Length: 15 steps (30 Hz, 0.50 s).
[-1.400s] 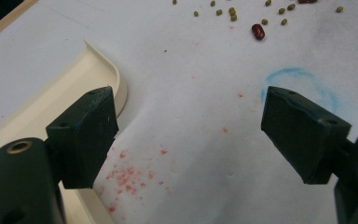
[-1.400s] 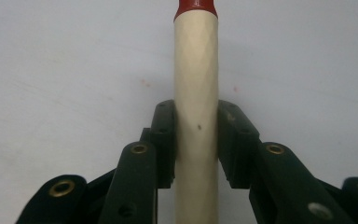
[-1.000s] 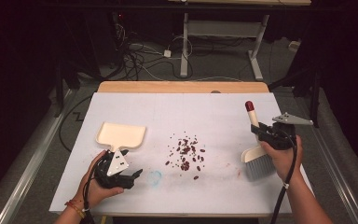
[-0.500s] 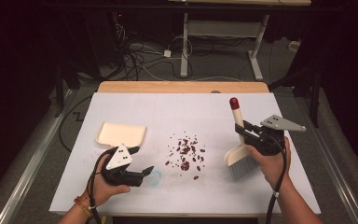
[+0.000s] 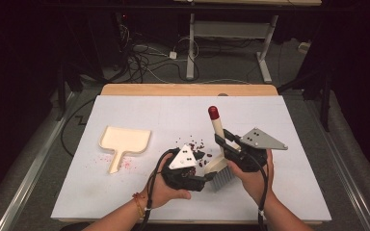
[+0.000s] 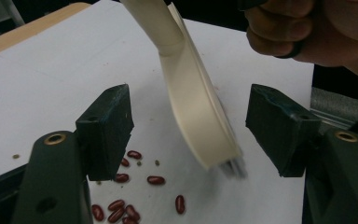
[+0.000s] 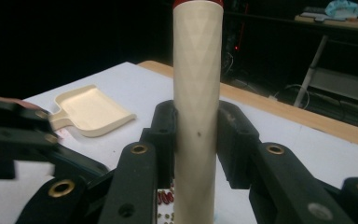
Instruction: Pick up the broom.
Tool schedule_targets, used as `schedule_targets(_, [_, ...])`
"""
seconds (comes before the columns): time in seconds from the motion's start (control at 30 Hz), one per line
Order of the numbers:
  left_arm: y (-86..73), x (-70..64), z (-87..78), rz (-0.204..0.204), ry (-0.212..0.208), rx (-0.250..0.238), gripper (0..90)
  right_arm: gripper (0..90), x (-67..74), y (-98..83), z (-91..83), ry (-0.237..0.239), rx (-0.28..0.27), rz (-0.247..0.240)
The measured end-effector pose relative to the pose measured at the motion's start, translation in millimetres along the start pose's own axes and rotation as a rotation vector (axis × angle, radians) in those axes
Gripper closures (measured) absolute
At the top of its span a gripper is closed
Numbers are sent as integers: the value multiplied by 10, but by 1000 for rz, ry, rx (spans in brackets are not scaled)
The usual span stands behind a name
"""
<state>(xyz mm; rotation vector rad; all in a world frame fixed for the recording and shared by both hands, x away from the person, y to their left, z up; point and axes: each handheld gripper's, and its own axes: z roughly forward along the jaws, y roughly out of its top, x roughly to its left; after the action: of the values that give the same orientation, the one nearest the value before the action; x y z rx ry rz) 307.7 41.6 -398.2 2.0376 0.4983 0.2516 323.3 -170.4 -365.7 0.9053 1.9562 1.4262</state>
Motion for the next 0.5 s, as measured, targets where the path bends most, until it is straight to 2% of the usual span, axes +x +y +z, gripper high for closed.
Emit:
schedule_targets(0.03, [0, -5, 39, 2, -8, 1, 351, 704, 26, 3, -6, 2, -3, -5])
schedule_targets(0.1, [-9, -14, 104, -5, 3, 12, 367, 704, 52, 6, -14, 5, -5, -7])
schedule_targets(0.13, [-17, -12, 122, -9, -1, 11, 428, 704, 90, 19, -34, 16, -16, -7])
schedule_targets(0.17, [-24, -6, 125, -13, -2, 5, 428, 704, 90, 19, -34, 16, -16, -7])
schedule_targets(0.2, [-30, 4, 121, -20, -9, -6, 484, 703, 118, 39, -59, 24, -24, -11])
schedule_targets(0.23, [-36, 10, 111, -25, -18, -17, 484, 703, 118, 39, -59, 24, -24, -11])
schedule_targets(0.27, [-41, 11, 96, -22, -16, -23, 564, 702, 150, 57, -94, 28, -33, -13])
schedule_targets(0.37, [-58, 44, 52, -32, -22, -28, 590, 702, 172, 79, -126, 33, -39, -19])
schedule_targets(0.43, [-65, 100, 5, -38, -14, -22, 644, 699, 179, 114, -190, 57, -50, -30])
schedule_targets(0.47, [-68, 144, -29, -47, -19, -20, 644, 699, 179, 114, -190, 57, -50, -30])
schedule_targets(0.5, [-66, 184, -64, -36, -36, -10, 657, 698, 174, 129, -210, 70, -50, -40])
